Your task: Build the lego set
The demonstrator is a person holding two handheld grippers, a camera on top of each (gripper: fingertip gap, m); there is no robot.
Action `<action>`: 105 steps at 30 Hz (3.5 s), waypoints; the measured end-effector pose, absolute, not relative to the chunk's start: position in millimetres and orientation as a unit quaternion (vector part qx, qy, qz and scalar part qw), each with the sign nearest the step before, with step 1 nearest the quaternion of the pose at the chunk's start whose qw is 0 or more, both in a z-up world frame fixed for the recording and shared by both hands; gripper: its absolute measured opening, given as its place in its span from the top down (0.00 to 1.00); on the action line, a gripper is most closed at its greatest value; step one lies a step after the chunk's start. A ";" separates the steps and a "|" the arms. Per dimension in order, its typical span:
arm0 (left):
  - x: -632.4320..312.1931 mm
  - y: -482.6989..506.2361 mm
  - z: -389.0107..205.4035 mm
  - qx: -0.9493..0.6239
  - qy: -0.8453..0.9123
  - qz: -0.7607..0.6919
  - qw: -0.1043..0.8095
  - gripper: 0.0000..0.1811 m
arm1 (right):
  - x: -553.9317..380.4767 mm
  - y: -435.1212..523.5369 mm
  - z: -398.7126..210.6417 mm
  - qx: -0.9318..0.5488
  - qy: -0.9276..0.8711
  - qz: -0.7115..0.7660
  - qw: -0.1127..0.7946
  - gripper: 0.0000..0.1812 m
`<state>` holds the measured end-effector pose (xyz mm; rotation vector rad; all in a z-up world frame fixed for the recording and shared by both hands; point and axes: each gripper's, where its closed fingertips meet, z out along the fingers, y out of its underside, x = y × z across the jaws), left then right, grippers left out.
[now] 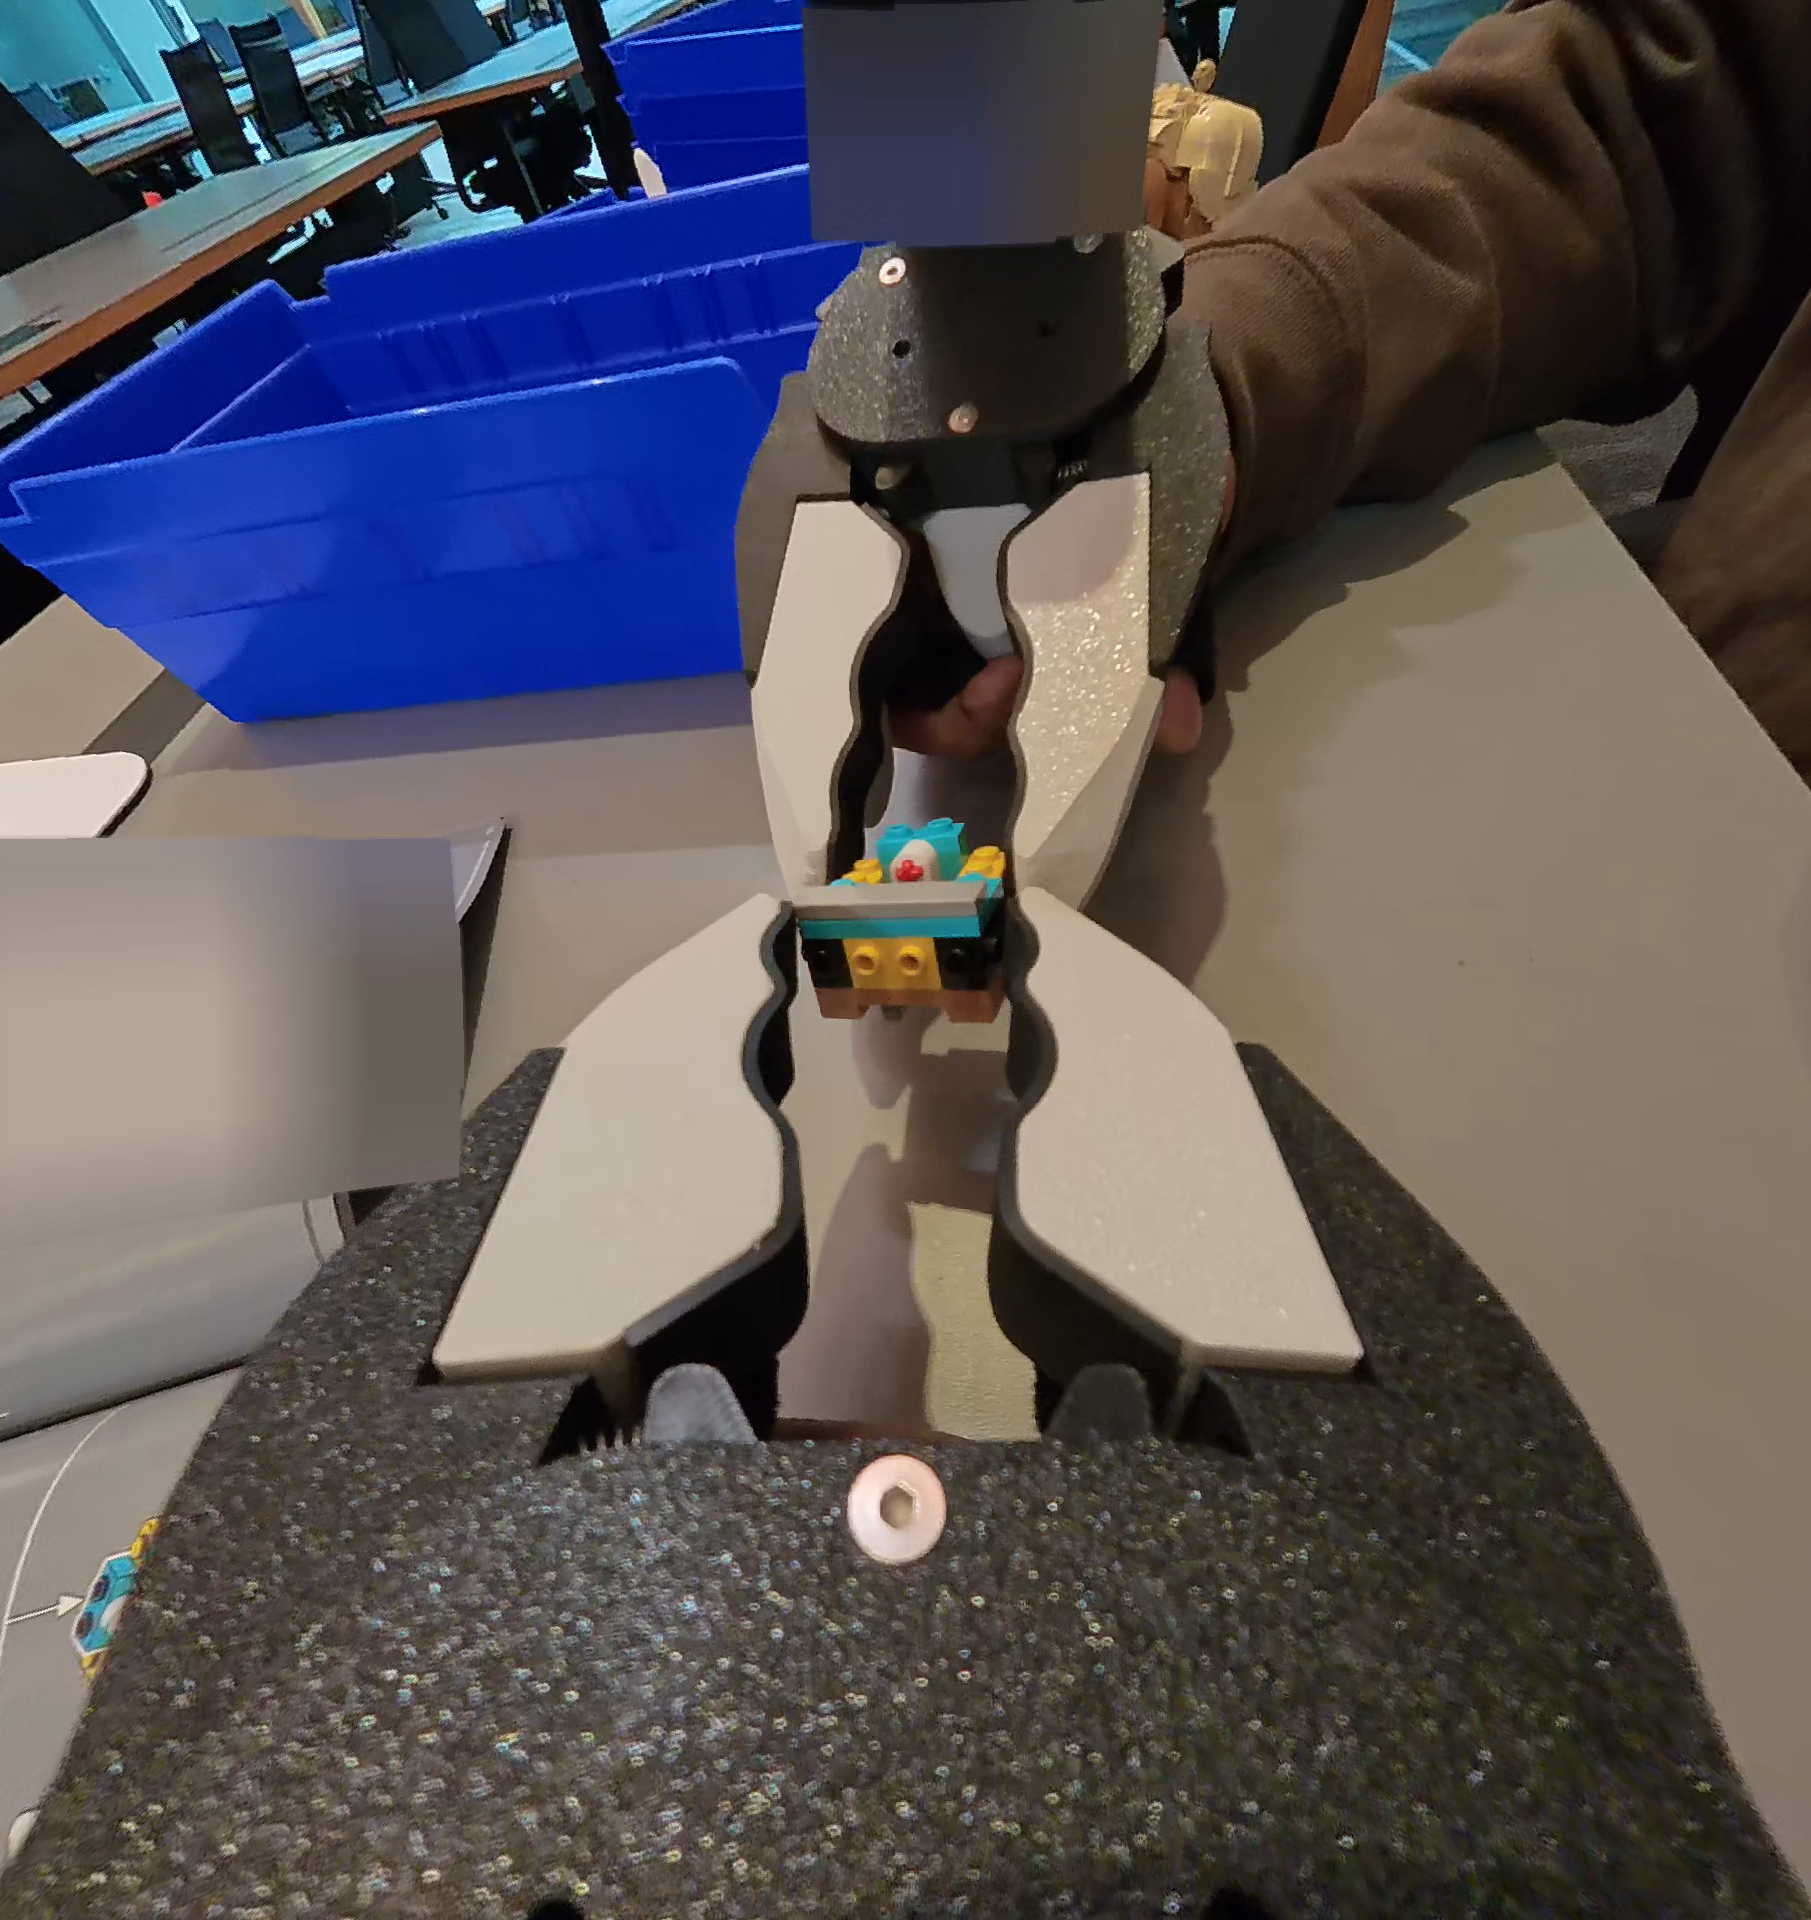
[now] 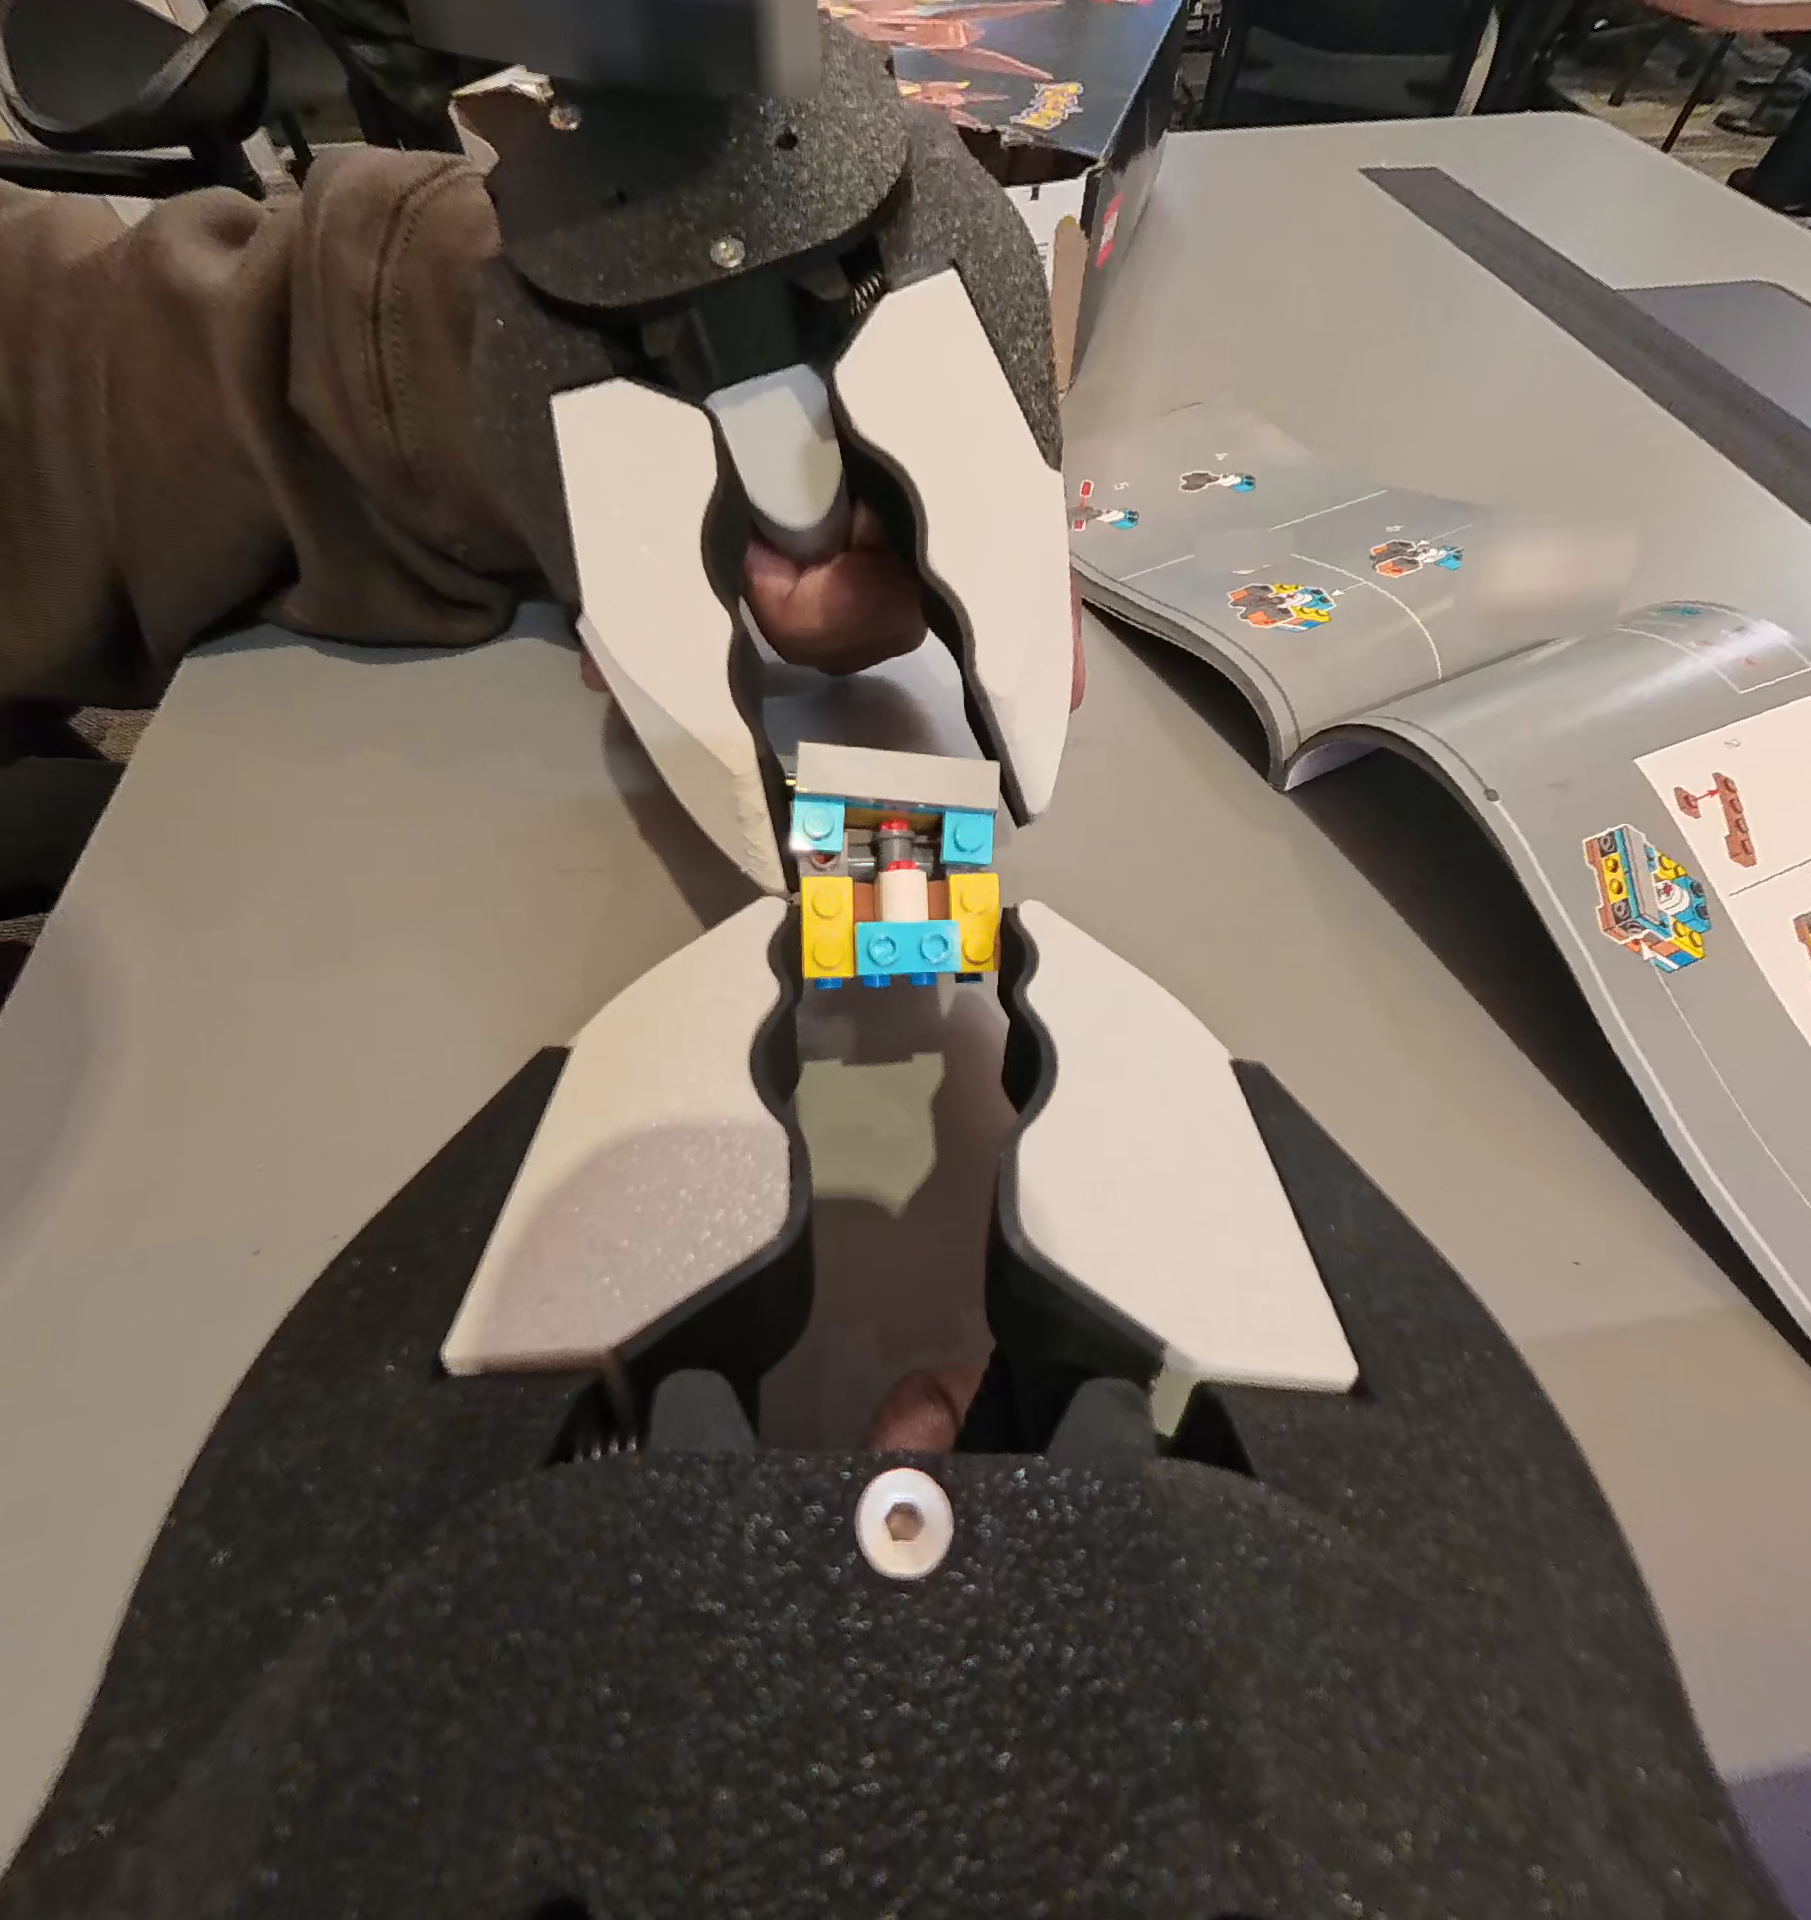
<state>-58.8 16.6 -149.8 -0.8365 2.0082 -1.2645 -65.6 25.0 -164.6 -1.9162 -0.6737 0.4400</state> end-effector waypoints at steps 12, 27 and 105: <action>-62.4 6.7 -141.2 -0.323 0.744 -0.522 0.266 0.77 | -69.7 20.9 -154.9 -0.777 -0.272 0.225 0.521 0.80; -52.2 -3.0 -125.8 -0.343 0.734 -0.529 0.252 0.76 | -64.6 14.7 -143.6 -0.761 -0.243 0.254 0.546 0.80; -63.3 5.8 -120.3 -0.551 0.514 -0.304 0.584 0.77 | -70.4 8.3 -110.9 -0.729 0.075 0.333 0.593 0.93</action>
